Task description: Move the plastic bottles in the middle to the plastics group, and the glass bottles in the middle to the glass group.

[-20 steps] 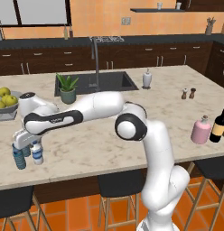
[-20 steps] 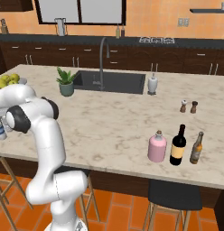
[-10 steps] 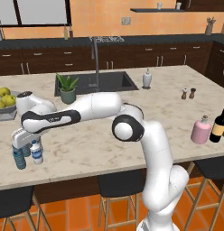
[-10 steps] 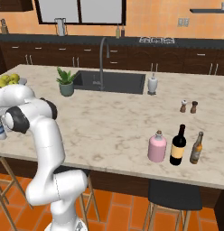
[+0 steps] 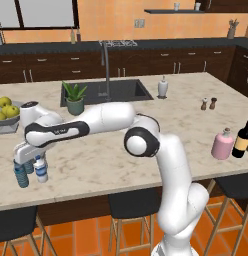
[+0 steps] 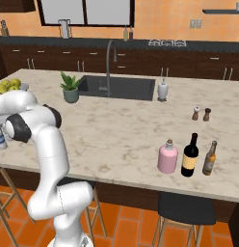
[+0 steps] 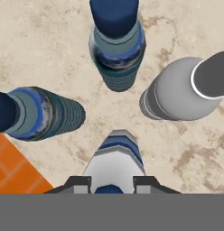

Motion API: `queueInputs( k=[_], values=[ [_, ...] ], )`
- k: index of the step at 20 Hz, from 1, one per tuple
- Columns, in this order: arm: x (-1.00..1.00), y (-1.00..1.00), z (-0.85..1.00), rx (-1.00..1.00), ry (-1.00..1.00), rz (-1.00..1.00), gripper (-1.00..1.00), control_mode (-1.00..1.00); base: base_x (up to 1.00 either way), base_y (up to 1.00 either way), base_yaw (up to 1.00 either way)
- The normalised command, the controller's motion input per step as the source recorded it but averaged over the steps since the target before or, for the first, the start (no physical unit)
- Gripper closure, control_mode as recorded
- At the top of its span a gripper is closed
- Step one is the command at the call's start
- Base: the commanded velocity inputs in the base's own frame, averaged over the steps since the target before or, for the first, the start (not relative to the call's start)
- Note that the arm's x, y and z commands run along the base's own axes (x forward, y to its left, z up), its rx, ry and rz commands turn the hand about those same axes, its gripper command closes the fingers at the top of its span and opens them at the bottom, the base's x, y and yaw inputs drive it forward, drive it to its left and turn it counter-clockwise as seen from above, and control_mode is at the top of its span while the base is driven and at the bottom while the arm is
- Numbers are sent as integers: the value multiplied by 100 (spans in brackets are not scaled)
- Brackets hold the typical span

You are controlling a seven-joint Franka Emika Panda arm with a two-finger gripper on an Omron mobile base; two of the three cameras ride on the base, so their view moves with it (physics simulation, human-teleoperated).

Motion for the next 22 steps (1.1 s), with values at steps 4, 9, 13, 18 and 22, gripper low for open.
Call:
queueInputs(
  k=[4,9,13,18,22],
  values=[
    [0,-3,-19,10,1,0,100,-100,0,0,0],
    [0,0,-8,4,2,0,-100,-100,0,0,0],
    [0,0,0,0,0,0,-100,-100,0,0,0],
    [0,0,0,0,-2,0,-100,-100,0,0,0],
    [-9,0,8,0,-6,0,-100,-100,0,0,0]
  ],
)
